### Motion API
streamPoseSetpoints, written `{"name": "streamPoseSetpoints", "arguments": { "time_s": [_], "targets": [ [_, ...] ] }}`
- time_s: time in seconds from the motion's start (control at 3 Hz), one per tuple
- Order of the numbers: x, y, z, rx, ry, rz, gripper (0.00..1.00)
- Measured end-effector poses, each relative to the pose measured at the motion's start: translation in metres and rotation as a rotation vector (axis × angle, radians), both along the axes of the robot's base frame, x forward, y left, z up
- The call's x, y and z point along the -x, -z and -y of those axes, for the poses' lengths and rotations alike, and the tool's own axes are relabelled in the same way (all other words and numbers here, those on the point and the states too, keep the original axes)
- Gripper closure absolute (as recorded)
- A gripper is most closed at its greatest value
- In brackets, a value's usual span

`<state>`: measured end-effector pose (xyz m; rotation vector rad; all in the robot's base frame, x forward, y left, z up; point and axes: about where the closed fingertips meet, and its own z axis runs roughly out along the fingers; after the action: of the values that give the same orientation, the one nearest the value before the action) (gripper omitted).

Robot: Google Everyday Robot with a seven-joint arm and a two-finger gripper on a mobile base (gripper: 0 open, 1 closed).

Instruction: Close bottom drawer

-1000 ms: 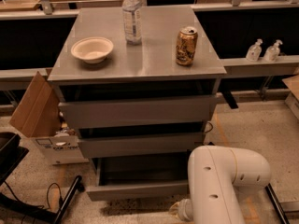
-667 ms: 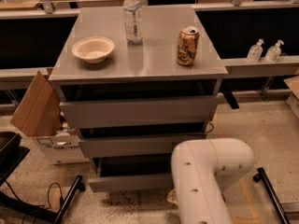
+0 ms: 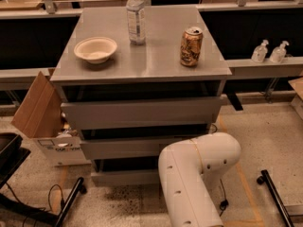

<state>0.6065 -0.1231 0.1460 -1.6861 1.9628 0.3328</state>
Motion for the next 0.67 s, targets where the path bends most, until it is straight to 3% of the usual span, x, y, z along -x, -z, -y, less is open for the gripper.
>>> {"name": "streamPoseSetpoints", "arguments": {
  "time_s": [0.67],
  "targets": [
    [-0.041, -0.012, 0.013, -0.006, 0.039, -0.004, 1.00]
  ]
}}
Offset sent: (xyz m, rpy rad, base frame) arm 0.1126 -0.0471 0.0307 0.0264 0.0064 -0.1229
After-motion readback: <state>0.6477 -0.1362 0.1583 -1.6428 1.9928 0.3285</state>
